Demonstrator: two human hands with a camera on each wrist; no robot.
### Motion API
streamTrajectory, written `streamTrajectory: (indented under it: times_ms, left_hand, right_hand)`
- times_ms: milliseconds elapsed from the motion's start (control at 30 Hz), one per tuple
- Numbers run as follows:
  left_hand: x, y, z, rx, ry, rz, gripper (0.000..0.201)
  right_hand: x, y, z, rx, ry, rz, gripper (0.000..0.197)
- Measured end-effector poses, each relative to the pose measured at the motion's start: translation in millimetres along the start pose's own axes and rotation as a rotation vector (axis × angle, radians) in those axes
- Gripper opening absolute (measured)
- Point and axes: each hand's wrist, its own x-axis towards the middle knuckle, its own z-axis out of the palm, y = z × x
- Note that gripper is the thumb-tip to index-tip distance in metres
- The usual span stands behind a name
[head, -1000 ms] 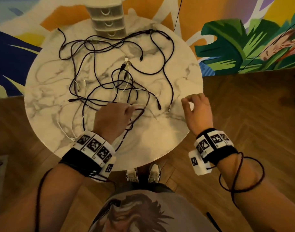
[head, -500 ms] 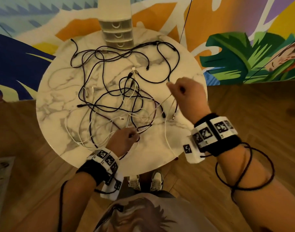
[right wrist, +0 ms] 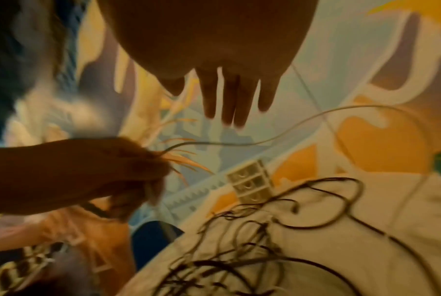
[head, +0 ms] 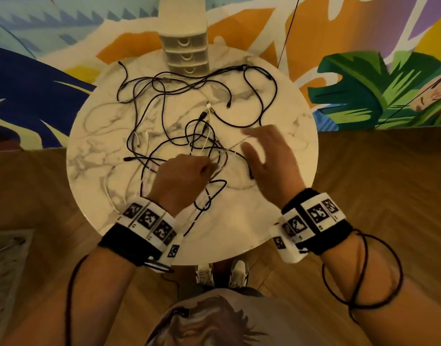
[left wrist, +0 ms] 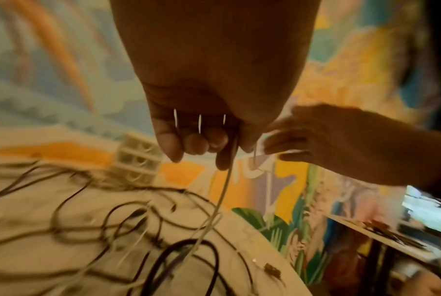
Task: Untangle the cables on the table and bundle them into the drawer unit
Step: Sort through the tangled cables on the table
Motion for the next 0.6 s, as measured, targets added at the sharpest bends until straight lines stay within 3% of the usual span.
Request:
streamTrajectory:
  times_ms: [100,233,333,400,533,600]
  left_hand:
    - [-5.1,27.8,-10.0,0.029,0.039,0.112,0.027]
    - [-11.5,17.5,18.7,-0.317,-0.064,-0.007,0.025]
    - [-20.9,-5.0,60.0,-0.568,-0.197,-0.24,0.027]
    - [-20.3,-25.4,75.4,-0.534,-0.188,-0.347,0.021]
    - [0.6,-50.8,55.8,-0.349,0.171,-0.358,0.024]
    - [6.2,-58.3,50.2,-0.261,0.221,-0.343,0.028]
  right_hand:
    - [3.7,-22.1,12.4,-0.102,-0.232,-0.028,0.035]
    - [10.9,-12.2,10.1,-0.098,-0.246,-0.045,0.047]
    - [22.5,-19.4,-5.7,-0.027,-0.12,-0.099,0.048]
    - [30.6,-24.1,-20.9,0.047,-0.002,-0.099,0.047]
    - [33.9,-8.4,-52.5,0.155,0.293,-0.028,0.047]
    - [27.3,9.3,-61.9,0.184,0.412,0.066,0.047]
